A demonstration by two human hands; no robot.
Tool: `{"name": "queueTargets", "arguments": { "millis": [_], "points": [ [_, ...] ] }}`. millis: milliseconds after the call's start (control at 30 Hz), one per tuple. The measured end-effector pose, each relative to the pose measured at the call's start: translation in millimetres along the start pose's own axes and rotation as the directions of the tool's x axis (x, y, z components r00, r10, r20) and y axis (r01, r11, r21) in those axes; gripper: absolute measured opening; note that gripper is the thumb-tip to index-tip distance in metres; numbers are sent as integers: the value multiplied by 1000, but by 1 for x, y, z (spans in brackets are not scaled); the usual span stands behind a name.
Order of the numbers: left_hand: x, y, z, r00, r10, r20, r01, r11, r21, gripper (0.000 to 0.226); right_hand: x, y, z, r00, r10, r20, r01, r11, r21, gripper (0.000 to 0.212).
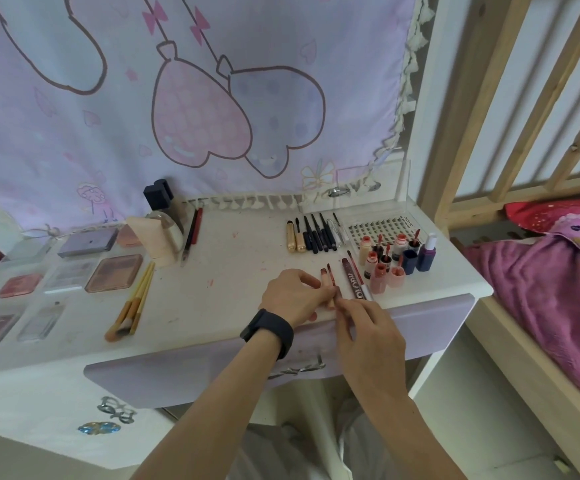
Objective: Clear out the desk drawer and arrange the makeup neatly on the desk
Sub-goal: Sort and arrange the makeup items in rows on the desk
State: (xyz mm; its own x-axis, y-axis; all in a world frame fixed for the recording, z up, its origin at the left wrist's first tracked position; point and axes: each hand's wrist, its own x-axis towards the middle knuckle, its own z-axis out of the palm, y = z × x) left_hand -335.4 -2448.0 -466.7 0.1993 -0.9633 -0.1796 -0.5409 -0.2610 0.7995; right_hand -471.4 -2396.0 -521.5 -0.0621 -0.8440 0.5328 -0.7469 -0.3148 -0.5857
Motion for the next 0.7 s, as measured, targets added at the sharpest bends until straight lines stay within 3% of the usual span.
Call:
{"name": "queueTargets", "arguments": {
  "millis": [700],
  "points": [
    [0, -1, 1, 999, 24, 27, -25, 999, 32, 34, 6, -1, -5, 1000, 3, 25, -4, 999, 34, 20]
  ]
}}
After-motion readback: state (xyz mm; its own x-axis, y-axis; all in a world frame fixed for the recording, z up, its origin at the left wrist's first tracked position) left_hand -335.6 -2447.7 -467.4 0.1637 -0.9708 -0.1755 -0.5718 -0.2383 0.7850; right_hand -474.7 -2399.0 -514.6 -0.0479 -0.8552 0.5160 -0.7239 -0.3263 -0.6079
